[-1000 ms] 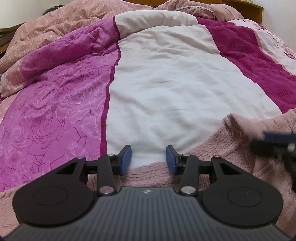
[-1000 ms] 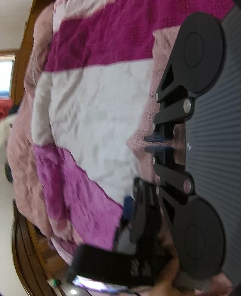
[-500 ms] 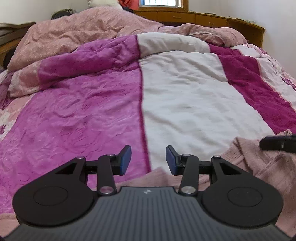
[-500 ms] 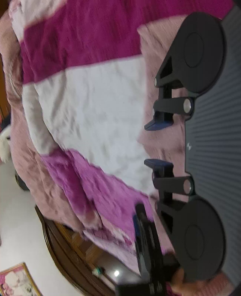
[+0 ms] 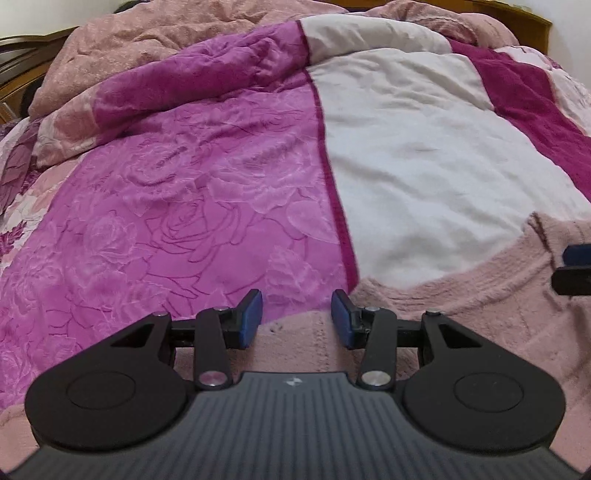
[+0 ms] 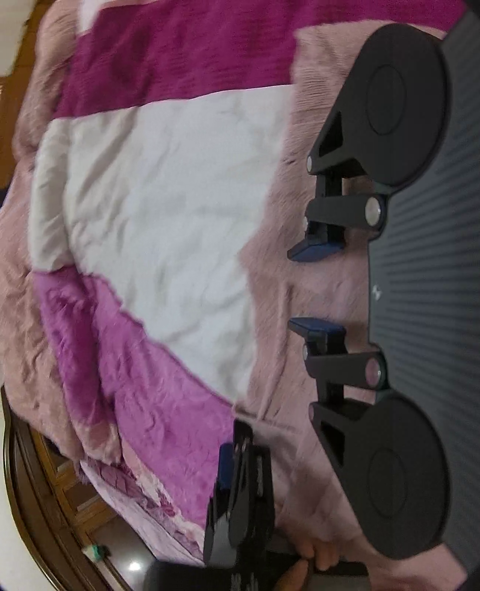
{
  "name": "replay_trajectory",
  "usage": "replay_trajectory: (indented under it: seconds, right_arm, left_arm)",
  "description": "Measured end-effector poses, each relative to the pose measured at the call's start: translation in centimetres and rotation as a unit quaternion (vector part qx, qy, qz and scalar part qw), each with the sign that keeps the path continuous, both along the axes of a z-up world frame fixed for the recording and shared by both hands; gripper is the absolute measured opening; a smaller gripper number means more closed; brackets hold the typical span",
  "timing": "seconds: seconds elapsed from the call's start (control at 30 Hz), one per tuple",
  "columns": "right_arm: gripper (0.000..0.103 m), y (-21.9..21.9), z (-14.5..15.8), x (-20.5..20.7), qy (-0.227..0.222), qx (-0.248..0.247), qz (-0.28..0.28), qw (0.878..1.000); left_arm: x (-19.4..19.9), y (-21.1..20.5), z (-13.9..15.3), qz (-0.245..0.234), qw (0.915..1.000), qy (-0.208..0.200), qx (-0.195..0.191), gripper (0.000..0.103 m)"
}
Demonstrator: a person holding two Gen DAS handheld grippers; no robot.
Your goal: Fold small clothes
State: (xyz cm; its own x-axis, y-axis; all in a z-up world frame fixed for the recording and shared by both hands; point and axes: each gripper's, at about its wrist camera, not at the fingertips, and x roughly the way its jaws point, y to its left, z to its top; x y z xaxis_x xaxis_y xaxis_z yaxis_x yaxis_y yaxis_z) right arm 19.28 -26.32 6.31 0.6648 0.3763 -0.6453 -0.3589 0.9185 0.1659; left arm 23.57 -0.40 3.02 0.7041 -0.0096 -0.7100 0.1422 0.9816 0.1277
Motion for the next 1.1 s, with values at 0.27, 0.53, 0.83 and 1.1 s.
replay_trajectory:
  seconds: [0.27, 0.53, 0.83, 1.1]
  right_arm:
    - [0.038, 3.0, 1.1, 1.8, -0.010, 0.021, 0.038, 0.999]
    - [0.038, 8.3, -0.3, 4.6, 0.028, -0.018, 0.141, 0.989]
    - [0.017, 10.5, -1.0, 4.8, 0.029, -0.069, 0.199, 0.977]
    - [0.010, 9.9, -1.1, 5.0, -0.011, -0.058, 0.148, 0.987]
  left_arm:
    - [-2.1, 1.6, 3.4, 0.020, 0.9997, -0.010, -0.012, 0.050]
    - [-5.9, 4.1, 3.7, 0.018, 0.9988, 0.027, -0.036, 0.050]
    - [-5.2, 4.4, 2.1, 0.026, 0.9977, 0.039, -0.050, 0.050]
    - [-5.3, 4.0, 1.6, 0.024, 0.9983, 0.034, -0.040, 0.050]
